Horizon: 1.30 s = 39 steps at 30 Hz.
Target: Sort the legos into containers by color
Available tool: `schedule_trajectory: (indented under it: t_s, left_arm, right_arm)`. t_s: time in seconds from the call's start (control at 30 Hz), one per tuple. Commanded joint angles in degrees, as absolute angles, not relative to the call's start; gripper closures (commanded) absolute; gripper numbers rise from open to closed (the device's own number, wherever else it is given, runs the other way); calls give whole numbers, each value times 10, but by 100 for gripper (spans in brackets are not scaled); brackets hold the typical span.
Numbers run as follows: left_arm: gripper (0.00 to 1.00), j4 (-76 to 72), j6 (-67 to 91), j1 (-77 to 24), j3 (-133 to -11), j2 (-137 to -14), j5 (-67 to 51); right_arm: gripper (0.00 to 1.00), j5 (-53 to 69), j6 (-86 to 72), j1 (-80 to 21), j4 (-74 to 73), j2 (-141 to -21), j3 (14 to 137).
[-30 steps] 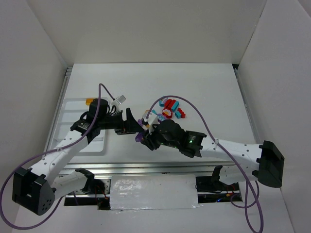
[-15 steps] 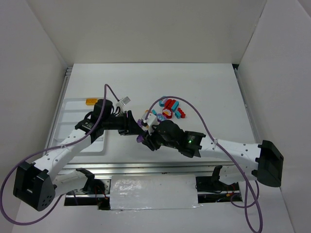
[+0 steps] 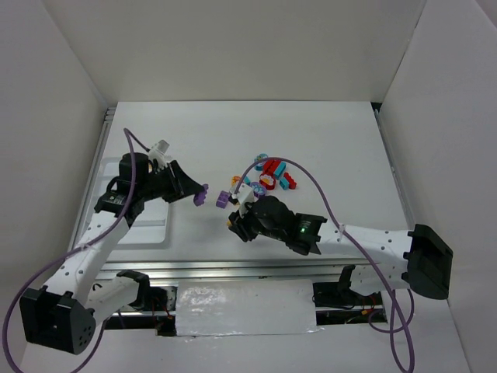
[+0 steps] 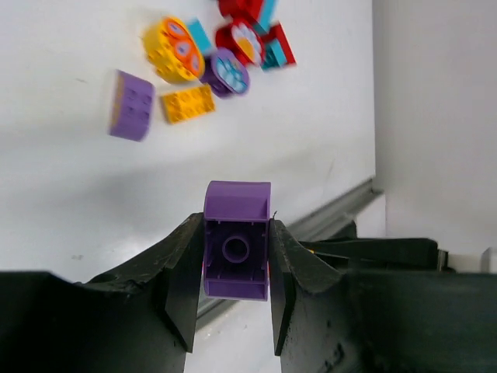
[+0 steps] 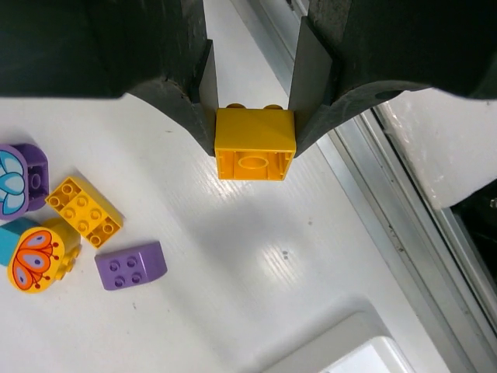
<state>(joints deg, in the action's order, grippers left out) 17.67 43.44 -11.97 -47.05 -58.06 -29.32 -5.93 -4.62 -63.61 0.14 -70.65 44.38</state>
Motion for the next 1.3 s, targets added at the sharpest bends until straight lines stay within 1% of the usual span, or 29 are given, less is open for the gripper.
schedule_trajectory:
  t_s: [0.0, 0.1, 0.13, 0.27, 0.43, 0.47, 0.53, 0.57, 0.63, 0.7, 0.73, 0.8, 0.83, 0.87, 0.9, 1.0, 1.03, 1.13, 1.2, 1.27]
  left_arm:
    - [100, 214, 409, -90, -512, -560, -243]
    - [100, 259, 409, -57, -530, -562, -158]
    - [100, 289, 420, -49, -533, -570, -44]
    - [100, 295, 504, -28, -523, -599, 159]
    - [100, 266, 589, 16, -527, -673, 223]
    - [99, 246, 594, 18, -528, -684, 235]
    - [92, 230, 604, 25, -535, -718, 244]
    - [84, 221, 602, 25, -538, -730, 251]
    - [75, 203, 613, 34, -538, -758, 256]
    - [69, 174, 618, 40, -534, -780, 253]
    - [63, 167, 618, 45, -536, -788, 254]
    - [58, 161, 616, 53, -552, -817, 258]
    - [53, 161, 616, 55, -557, -827, 258]
    - [51, 158, 614, 57, -560, -841, 258]
    - [43, 146, 613, 60, -559, -845, 259]
    - [29, 138, 618, 64, -562, -863, 251]
    - [20, 142, 620, 64, -562, -866, 250]
    - [12, 155, 628, 64, -563, -860, 250]
    - [10, 159, 628, 65, -560, -829, 245]
    - [9, 174, 619, 63, -557, -771, 229]
  right_arm:
    - [100, -61, -48, -625, 38, -706, 438]
    - [100, -56, -53, -619, 43, -708, 439]
    - [100, -54, -57, -618, 44, -711, 441]
    - [100, -50, -71, -618, 48, -723, 457]
    - [100, -40, -79, -618, 46, -725, 461]
    - [100, -38, -80, -616, 48, -723, 456]
    - [100, -34, -79, -619, 48, -713, 454]
    - [100, -34, -78, -618, 47, -709, 450]
    - [100, -32, -79, -618, 50, -697, 444]
    - [100, -36, -79, -618, 54, -688, 439]
    - [100, -34, -80, -617, 54, -687, 437]
    - [100, -33, -79, -618, 53, -686, 436]
    - [100, -31, -79, -618, 53, -686, 438]
    - [100, -30, -79, -618, 54, -688, 437]
    - [100, -29, -79, -619, 54, -689, 438]
    - [100, -27, -80, -618, 56, -695, 440]
    - [100, -28, -80, -618, 56, -698, 443]
    - [100, -39, -87, -618, 55, -714, 453]
    - [100, -41, -101, -611, 60, -731, 460]
    - [100, -41, -138, -589, 56, -769, 494]
